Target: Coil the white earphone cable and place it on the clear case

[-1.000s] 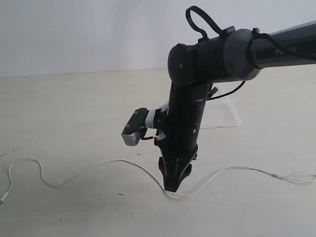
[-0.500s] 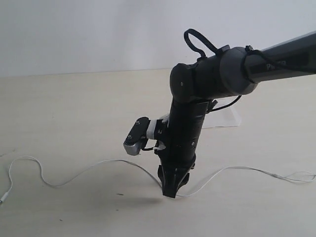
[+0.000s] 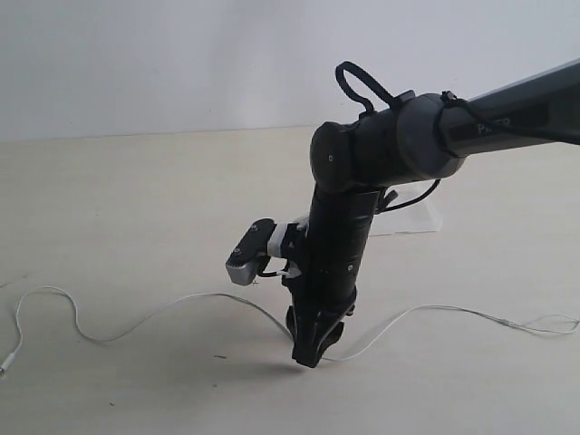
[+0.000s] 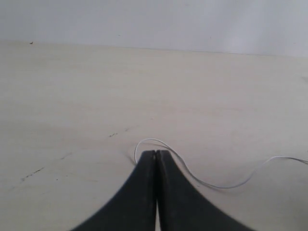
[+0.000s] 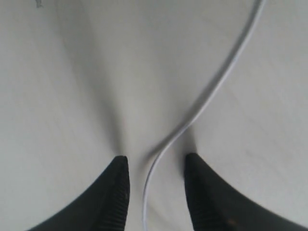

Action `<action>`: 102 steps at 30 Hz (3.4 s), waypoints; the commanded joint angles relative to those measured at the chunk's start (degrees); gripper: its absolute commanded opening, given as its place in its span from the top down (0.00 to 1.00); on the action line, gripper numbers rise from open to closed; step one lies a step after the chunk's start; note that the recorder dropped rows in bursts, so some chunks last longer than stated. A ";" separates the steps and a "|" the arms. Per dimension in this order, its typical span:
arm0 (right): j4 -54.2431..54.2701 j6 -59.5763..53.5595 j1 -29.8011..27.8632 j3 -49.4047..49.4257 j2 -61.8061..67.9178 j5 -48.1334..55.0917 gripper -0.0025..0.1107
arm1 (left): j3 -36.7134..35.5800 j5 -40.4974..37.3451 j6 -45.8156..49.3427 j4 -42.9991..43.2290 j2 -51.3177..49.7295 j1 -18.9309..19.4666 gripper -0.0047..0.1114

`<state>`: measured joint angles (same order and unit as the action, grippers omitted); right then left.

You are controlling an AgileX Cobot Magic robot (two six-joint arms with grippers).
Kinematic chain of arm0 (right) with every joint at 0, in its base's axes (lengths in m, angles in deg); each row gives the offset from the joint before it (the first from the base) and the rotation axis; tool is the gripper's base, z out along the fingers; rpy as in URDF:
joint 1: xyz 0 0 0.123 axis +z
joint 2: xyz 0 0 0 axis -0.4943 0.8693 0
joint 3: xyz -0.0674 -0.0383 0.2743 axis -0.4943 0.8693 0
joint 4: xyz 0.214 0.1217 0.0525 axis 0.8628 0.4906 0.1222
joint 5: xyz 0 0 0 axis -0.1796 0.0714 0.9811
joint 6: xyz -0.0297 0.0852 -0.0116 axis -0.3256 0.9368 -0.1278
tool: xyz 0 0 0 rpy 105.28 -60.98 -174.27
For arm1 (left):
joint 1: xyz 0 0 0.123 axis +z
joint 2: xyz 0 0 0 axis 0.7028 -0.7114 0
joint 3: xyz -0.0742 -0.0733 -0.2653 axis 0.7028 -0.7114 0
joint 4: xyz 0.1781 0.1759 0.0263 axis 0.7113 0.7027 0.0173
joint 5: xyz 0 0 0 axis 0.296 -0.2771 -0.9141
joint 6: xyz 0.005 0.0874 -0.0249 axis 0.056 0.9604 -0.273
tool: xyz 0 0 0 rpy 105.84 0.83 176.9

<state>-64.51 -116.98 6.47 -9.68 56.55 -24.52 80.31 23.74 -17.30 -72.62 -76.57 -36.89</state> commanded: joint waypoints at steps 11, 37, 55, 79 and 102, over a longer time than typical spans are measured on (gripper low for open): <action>-0.40 1.75 -0.13 0.80 3.00 -1.01 0.81 | 0.03 0.39 0.00 -0.15 0.25 0.15 0.96; -7.13 6.74 -0.13 0.80 3.00 -3.51 0.98 | 0.03 0.39 0.00 -0.15 0.25 0.15 0.96; -18.39 18.67 -0.13 0.40 1.13 -4.62 0.98 | 0.03 0.39 0.00 -0.15 0.25 0.15 0.96; -6.26 5.15 -0.13 0.77 -5.21 -1.01 0.59 | 0.03 0.39 0.00 -0.15 0.25 0.15 0.96; -7.81 4.73 -0.13 0.77 -1.78 -3.42 0.63 | 0.03 0.39 0.00 -0.15 0.25 0.15 0.96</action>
<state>-71.69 -111.71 6.54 -9.04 54.62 -27.38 80.31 23.74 -17.30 -72.62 -76.57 -36.89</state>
